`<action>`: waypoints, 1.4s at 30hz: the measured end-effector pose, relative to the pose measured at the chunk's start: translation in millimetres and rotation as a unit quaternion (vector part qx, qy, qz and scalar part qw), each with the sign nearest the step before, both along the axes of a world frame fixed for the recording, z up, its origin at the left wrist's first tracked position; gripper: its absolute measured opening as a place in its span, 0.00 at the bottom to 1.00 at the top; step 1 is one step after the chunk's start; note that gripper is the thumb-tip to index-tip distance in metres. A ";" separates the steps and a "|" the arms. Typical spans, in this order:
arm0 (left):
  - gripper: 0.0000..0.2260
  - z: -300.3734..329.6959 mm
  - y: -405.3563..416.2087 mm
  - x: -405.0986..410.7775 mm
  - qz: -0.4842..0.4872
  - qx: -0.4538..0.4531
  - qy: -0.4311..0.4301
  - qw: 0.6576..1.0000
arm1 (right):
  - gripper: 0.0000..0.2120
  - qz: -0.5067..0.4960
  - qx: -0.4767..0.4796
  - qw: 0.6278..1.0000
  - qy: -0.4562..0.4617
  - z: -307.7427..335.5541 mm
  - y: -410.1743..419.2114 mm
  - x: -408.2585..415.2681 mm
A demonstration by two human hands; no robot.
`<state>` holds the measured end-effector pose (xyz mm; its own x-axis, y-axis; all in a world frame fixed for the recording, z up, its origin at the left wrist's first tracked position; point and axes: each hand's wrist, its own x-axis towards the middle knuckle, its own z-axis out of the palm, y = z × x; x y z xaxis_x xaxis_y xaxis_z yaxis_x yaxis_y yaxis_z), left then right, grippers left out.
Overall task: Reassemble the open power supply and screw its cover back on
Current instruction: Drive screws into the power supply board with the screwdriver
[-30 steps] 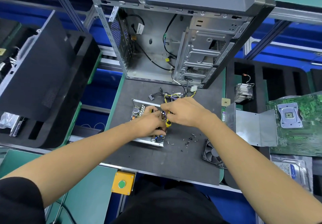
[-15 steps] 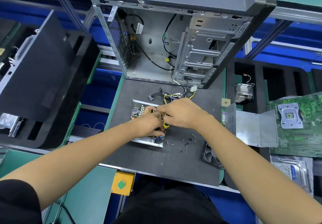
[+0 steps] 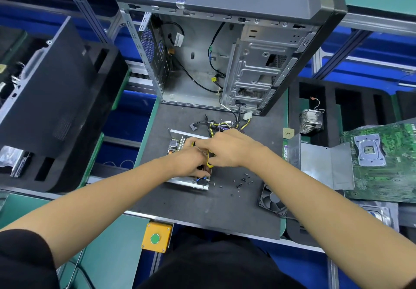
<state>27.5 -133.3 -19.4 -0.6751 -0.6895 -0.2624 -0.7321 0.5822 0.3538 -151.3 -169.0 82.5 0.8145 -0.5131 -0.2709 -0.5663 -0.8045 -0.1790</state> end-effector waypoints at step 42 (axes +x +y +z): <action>0.16 14.7 20.0 4.0 0.088 0.002 0.155 0.984 | 0.11 0.133 -0.131 0.978 0.092 11.9 16.6 5.1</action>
